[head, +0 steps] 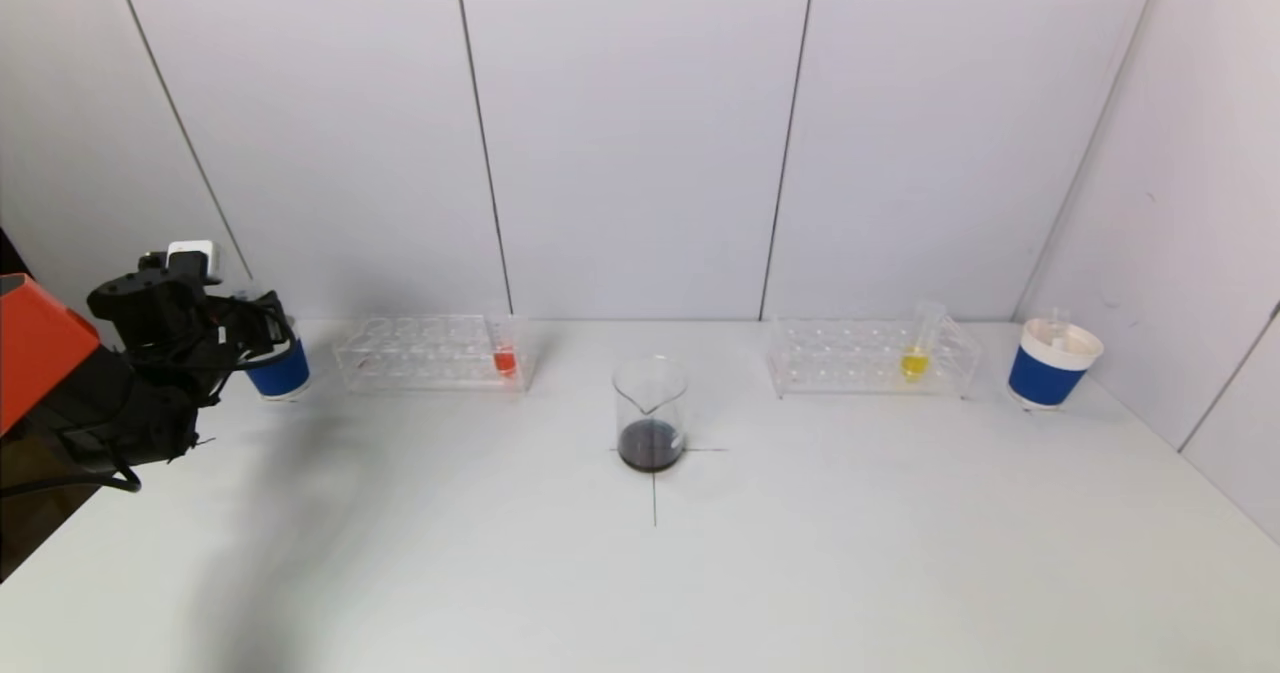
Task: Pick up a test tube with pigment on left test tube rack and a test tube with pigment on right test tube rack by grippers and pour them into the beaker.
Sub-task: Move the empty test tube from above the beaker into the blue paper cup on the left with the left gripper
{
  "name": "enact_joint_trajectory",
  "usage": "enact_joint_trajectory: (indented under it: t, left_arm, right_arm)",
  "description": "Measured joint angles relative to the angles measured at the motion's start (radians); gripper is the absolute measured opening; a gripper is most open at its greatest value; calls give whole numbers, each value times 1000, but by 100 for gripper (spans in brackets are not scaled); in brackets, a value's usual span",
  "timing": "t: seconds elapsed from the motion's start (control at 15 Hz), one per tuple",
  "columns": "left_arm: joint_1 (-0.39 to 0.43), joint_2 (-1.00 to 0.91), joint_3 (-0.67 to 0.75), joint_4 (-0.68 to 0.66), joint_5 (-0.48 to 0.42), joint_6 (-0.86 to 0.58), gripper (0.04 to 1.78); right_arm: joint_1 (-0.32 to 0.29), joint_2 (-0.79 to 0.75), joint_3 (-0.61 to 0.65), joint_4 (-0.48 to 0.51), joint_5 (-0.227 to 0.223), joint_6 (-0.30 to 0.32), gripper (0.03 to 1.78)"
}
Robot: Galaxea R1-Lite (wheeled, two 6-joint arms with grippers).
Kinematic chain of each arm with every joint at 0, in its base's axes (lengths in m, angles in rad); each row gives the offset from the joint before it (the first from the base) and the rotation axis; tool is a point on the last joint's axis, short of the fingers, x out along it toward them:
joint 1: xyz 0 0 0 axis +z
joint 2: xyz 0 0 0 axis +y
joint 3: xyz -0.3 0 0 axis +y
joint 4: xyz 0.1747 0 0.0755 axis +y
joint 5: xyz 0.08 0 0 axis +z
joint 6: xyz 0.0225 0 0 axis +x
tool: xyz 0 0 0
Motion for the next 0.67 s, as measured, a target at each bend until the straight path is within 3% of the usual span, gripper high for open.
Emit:
enact_joint_trajectory:
  t: [0.67]
  left_arm:
    - [0,0,0,-29,-3,0,45]
  right_arm:
    - [0,0,0,0,0,0,176]
